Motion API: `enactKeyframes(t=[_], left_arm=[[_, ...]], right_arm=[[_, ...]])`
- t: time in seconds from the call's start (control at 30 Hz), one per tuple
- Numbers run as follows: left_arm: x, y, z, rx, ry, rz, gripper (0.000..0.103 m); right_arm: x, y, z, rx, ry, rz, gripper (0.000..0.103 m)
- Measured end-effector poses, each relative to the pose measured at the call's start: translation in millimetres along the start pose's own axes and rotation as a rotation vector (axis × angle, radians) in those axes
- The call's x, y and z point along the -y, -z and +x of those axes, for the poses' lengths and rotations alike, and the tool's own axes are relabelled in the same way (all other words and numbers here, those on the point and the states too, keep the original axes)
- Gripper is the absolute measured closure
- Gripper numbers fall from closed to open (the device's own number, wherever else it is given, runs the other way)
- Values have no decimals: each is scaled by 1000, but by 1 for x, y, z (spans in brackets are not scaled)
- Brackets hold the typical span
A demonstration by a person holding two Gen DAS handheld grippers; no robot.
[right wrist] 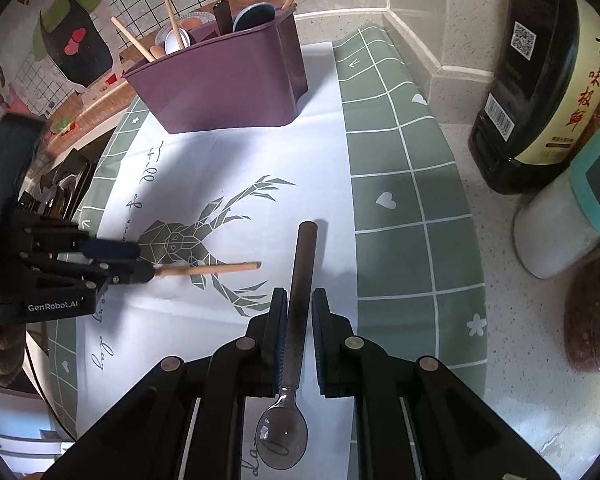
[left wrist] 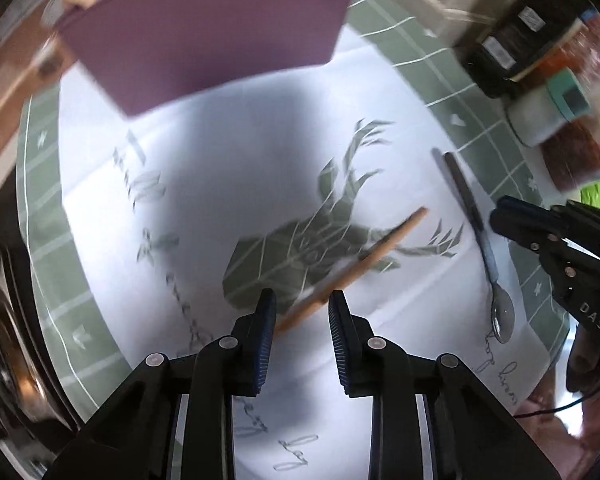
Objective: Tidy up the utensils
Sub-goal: 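Lift the chopstick and spoon with both grippers up over the purple caddy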
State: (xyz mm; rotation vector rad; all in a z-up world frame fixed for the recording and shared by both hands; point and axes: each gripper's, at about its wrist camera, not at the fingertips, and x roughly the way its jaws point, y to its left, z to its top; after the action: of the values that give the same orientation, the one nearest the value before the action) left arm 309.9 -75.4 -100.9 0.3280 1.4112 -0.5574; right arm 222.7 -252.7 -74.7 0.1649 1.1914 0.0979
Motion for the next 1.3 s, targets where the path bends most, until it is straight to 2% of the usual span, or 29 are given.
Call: enactKeyframes(t=[0.1,0.23,0.33,0.43,0.53,0.63,0.83,0.93,0.97,1.03,1.17,1.3], left_arm=[[15,-11,3,-7,-22,105,75],[39,-22,14,-55,-116,271,75],[52,-25,21,-72,-166,328,75],[54,-27,20,-28,-221,303,77],[35,-22,15,23,-214,181,85],[1,-9,5,81,-178,24,86],[-66,40,-16,192,-166,-389,87],[-90,65,-23,208,-66,-568,87],[-88,71,-24,209,-45,-594,86],[-84,79,-22,188,-17,-551,85],[-53,80,-23,172,-34,-379,81],[-37,82,-25,167,-59,-220,79]], right_arm=[[3,0,0,-1,-9,1,92],[10,3,-3,-2,-18,8,91],[13,6,-5,-1,-15,4,90],[15,7,-4,-2,-8,-9,88],[14,4,3,-12,-4,-16,78],[7,0,12,-24,-3,-23,78],[-9,-10,32,-36,66,-37,72],[-20,-16,39,-35,111,-52,70],[-24,-17,39,-37,110,-60,75],[-33,-18,41,-48,76,-87,90],[-49,-13,39,-43,25,-137,92],[-51,-7,35,-44,-10,-143,92]])
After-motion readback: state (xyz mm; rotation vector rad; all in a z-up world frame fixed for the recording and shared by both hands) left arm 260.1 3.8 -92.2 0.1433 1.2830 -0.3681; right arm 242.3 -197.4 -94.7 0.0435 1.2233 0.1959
